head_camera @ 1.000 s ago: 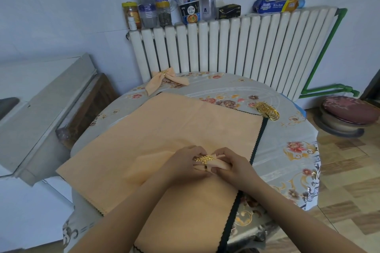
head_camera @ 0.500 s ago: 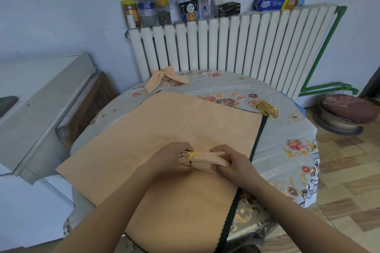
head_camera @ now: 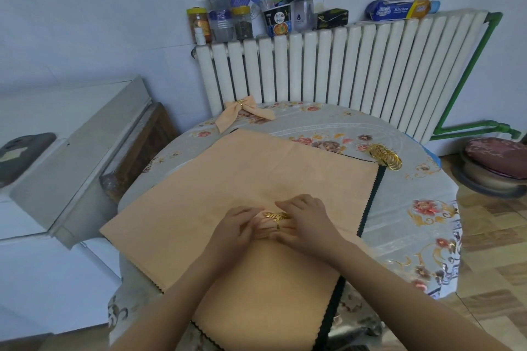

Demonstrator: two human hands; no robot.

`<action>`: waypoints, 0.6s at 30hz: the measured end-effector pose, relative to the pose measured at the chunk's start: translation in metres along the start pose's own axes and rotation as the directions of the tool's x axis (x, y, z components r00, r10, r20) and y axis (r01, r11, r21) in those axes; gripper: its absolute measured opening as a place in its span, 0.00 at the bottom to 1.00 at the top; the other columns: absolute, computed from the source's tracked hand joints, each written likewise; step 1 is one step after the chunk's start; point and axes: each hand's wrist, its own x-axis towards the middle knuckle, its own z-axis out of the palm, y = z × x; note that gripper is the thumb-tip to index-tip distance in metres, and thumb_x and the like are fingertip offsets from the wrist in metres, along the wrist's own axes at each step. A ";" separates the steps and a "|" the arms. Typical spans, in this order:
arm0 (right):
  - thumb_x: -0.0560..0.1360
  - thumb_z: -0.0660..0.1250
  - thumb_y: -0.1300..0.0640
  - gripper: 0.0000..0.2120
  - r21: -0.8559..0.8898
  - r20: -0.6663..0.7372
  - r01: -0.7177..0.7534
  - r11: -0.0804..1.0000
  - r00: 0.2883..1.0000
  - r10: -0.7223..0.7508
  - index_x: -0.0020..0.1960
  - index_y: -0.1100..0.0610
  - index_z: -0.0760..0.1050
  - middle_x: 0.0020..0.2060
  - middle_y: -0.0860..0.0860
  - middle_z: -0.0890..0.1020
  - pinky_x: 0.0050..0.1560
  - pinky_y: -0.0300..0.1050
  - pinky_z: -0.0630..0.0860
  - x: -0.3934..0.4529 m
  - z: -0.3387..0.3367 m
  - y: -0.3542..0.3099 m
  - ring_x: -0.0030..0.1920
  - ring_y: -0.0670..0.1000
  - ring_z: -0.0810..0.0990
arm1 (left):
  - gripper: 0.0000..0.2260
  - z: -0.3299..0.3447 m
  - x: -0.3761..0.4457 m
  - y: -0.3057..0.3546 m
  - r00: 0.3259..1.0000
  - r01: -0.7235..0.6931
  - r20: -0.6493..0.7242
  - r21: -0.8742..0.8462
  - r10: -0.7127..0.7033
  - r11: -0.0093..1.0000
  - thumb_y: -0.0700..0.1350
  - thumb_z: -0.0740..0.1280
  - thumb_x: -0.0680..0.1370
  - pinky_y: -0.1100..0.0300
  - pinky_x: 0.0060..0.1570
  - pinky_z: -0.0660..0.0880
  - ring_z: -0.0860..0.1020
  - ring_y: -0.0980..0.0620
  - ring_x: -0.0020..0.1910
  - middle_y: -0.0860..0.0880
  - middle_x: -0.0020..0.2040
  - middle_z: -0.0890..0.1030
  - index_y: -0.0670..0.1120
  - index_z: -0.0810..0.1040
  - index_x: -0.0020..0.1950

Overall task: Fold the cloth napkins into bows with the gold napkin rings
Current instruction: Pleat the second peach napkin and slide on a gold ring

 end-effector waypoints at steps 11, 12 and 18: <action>0.69 0.59 0.40 0.27 0.229 -0.049 -0.056 0.972 0.996 0.069 0.62 0.53 0.76 0.53 0.51 0.82 0.56 0.38 0.62 -0.005 0.013 0.003 0.55 0.54 0.77 | 0.13 0.011 -0.004 0.001 0.987 0.008 -0.158 0.000 -0.008 1.000 0.49 0.65 0.73 0.69 0.51 0.69 0.75 0.57 0.49 0.54 0.44 0.80 0.49 0.84 0.52; 0.69 0.57 0.38 0.29 0.225 -0.062 -0.064 0.972 0.995 0.080 0.62 0.52 0.76 0.53 0.50 0.82 0.55 0.38 0.62 -0.005 0.013 0.002 0.55 0.53 0.77 | 0.13 0.012 -0.007 0.001 0.985 -0.057 -0.160 0.068 0.067 0.996 0.50 0.65 0.73 0.69 0.51 0.69 0.75 0.56 0.48 0.53 0.44 0.81 0.50 0.83 0.53; 0.69 0.66 0.39 0.26 0.227 -0.127 -0.130 0.965 0.979 0.161 0.62 0.52 0.75 0.52 0.51 0.82 0.55 0.42 0.64 -0.002 0.017 -0.006 0.54 0.53 0.77 | 0.09 0.020 -0.022 0.017 0.920 -0.159 -0.233 0.515 0.316 0.842 0.51 0.63 0.75 0.56 0.37 0.63 0.72 0.47 0.36 0.50 0.35 0.77 0.50 0.82 0.47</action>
